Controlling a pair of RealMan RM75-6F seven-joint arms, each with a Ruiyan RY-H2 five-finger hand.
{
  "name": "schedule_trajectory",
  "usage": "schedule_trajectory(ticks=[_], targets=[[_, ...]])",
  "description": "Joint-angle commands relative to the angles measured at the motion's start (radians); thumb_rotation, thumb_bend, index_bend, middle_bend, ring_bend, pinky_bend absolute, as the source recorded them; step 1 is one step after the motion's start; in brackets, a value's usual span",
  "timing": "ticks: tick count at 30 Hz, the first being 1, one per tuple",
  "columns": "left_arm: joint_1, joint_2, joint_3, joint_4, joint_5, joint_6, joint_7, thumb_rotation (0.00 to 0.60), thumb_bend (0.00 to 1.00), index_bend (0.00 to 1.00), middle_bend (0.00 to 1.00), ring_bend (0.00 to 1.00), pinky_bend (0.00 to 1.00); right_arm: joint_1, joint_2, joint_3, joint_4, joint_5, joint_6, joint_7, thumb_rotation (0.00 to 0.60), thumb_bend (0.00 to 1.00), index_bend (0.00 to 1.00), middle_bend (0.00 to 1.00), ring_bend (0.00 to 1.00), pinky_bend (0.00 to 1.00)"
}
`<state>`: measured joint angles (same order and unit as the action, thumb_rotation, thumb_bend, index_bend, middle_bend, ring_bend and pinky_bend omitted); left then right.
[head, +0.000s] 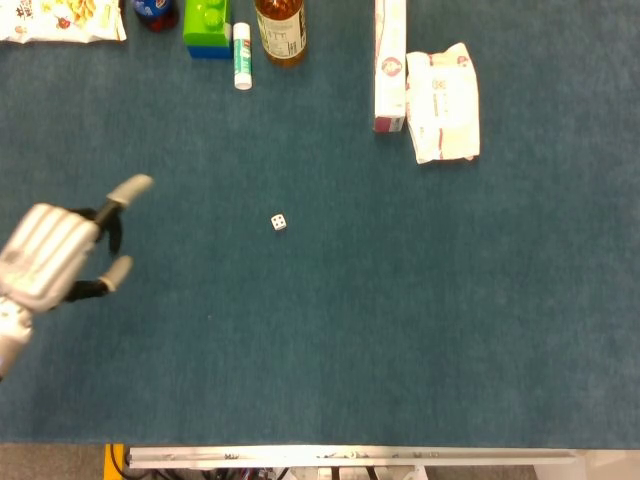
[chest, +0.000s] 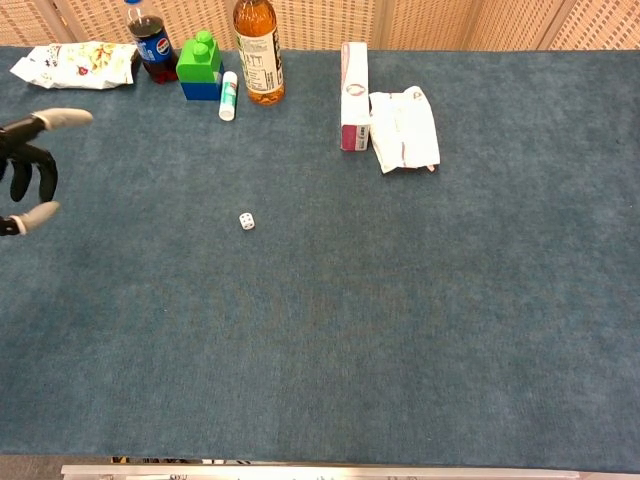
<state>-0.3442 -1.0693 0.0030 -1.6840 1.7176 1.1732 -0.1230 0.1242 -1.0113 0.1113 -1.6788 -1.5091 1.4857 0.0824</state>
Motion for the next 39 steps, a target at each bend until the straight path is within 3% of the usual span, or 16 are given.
schedule_trajectory(ticks=[1, 8, 14, 17, 27, 39], targets=[[-0.16, 0.017, 0.014, 0.027, 0.044, -0.208, -0.111, 0.6, 0.5, 0.1, 0.84, 0.89, 1.0, -0.001, 0.002, -0.001, -0.005, 0.003, -0.001, -0.005, 0.6, 0.36, 0.21, 0.26, 0.14, 0.17], [-0.313, -0.052, 0.002, 0.056, 0.017, -0.4, -0.139, 0.6, 0.67, 0.14, 0.96, 0.99, 1.0, -0.009, 0.009, -0.002, -0.011, 0.016, 0.001, -0.012, 0.6, 0.36, 0.21, 0.26, 0.14, 0.17], [-0.384, -0.103, -0.005, 0.075, -0.035, -0.513, -0.109, 0.6, 0.71, 0.15, 0.97, 1.0, 1.0, -0.01, 0.007, -0.003, -0.006, 0.022, -0.003, -0.007, 0.6, 0.36, 0.21, 0.26, 0.14, 0.17], [-0.431, -0.174, -0.029, 0.108, -0.095, -0.58, -0.077, 0.6, 0.72, 0.14, 0.97, 1.0, 1.0, -0.008, 0.002, -0.006, 0.004, 0.03, -0.016, -0.002, 0.6, 0.36, 0.21, 0.26, 0.14, 0.17], [-0.501, -0.271, -0.063, 0.164, -0.235, -0.655, -0.025, 0.6, 0.72, 0.14, 0.97, 1.0, 1.0, -0.009, -0.002, -0.01, 0.023, 0.039, -0.029, 0.014, 0.6, 0.36, 0.21, 0.26, 0.14, 0.17], [-0.538, -0.309, -0.049, 0.207, -0.351, -0.687, 0.068, 0.6, 0.72, 0.14, 0.97, 1.0, 1.0, -0.021, -0.002, -0.013, 0.042, 0.05, -0.029, 0.037, 0.6, 0.36, 0.21, 0.26, 0.14, 0.17]])
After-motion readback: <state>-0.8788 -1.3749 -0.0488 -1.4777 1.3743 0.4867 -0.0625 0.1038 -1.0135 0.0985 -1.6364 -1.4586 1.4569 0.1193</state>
